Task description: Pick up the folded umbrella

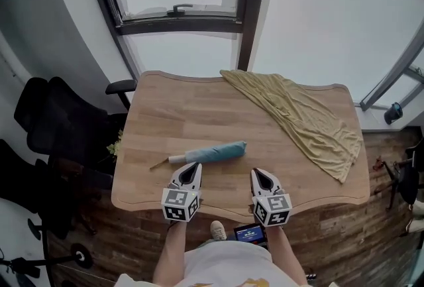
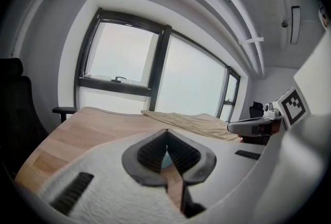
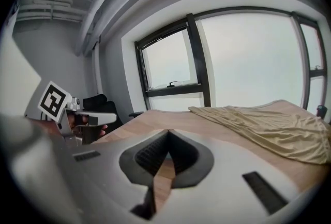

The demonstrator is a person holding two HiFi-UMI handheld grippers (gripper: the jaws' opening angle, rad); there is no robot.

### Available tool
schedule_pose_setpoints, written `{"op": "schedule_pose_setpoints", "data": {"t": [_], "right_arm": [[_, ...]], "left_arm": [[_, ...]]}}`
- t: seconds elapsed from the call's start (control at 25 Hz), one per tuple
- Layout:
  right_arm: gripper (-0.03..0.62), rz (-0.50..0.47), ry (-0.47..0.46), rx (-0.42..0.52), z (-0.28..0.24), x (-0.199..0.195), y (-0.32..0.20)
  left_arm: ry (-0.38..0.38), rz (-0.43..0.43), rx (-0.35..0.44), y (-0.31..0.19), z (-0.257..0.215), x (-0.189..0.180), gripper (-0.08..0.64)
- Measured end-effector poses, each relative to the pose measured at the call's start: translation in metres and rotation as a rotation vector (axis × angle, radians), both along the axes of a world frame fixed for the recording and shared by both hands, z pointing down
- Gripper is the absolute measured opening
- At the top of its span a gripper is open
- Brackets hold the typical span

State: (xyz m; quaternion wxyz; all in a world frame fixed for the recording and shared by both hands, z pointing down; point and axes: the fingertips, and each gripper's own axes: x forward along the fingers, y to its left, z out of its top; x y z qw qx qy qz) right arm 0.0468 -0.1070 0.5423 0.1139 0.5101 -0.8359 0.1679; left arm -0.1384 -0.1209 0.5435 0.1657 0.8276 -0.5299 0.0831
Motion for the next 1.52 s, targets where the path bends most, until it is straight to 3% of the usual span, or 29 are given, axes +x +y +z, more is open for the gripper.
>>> {"op": "schedule_pose_setpoints", "data": {"t": [0.44, 0.64, 0.88, 1.0, 1.16, 1.52], "right_arm": [[0.009, -0.040, 0.024, -0.009, 0.013, -0.010, -0.008], [0.009, -0.069, 0.027, -0.017, 0.016, -0.015, -0.020], [0.009, -0.096, 0.038, -0.061, 0.038, -0.016, -0.033], [0.009, -0.097, 0.035, -0.084, 0.048, -0.016, -0.043], [0.009, -0.085, 0.034, -0.117, 0.063, -0.013, -0.056], [0.009, -0.058, 0.022, -0.198, 0.096, -0.008, -0.080]], "left_arm": [[-0.020, 0.007, 0.012, -0.013, 0.000, 0.003, 0.020], [-0.030, 0.052, -0.028, -0.020, 0.014, 0.010, 0.020], [-0.142, 0.152, -0.108, -0.034, 0.046, 0.027, 0.023], [-0.161, 0.197, -0.146, -0.043, 0.058, 0.035, 0.026], [-0.198, 0.235, -0.198, -0.054, 0.077, 0.041, 0.103], [-0.334, 0.350, -0.304, -0.067, 0.116, 0.050, 0.112]]}}
